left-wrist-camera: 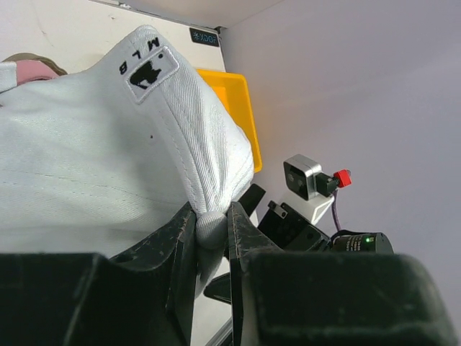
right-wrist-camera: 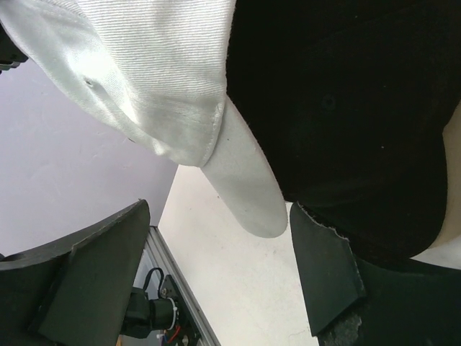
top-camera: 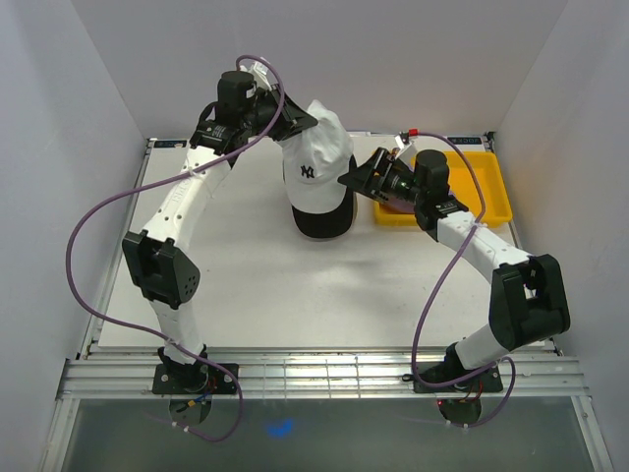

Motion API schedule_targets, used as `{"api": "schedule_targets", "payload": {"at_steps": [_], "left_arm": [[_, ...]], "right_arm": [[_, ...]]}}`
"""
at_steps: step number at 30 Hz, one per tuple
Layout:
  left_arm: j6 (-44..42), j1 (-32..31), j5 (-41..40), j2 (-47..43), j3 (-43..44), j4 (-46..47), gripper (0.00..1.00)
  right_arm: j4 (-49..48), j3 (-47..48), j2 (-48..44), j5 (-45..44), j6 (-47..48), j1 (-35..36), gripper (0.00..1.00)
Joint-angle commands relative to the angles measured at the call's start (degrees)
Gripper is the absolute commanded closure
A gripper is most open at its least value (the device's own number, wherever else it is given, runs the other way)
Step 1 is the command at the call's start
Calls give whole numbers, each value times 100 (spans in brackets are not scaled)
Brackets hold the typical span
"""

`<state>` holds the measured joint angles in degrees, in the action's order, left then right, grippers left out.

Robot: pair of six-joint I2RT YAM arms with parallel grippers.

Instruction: Stack the hats

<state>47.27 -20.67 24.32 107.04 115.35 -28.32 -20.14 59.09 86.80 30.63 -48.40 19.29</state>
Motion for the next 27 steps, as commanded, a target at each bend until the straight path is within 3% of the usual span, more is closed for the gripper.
{"api": "schedule_targets", "payload": {"at_steps": [1,14,27], "left_arm": [[90,-43,144,-518,154,72,93],[195,-60,231,-711,111,54,94],[248,-60,284,-711,58,98,95]], "right_arm": [[-341,-55,-76,57,235,66,16],[-411,-135,-190,48,314,163,18],[-1316,-231,-427,496,-468,373,25]]}}
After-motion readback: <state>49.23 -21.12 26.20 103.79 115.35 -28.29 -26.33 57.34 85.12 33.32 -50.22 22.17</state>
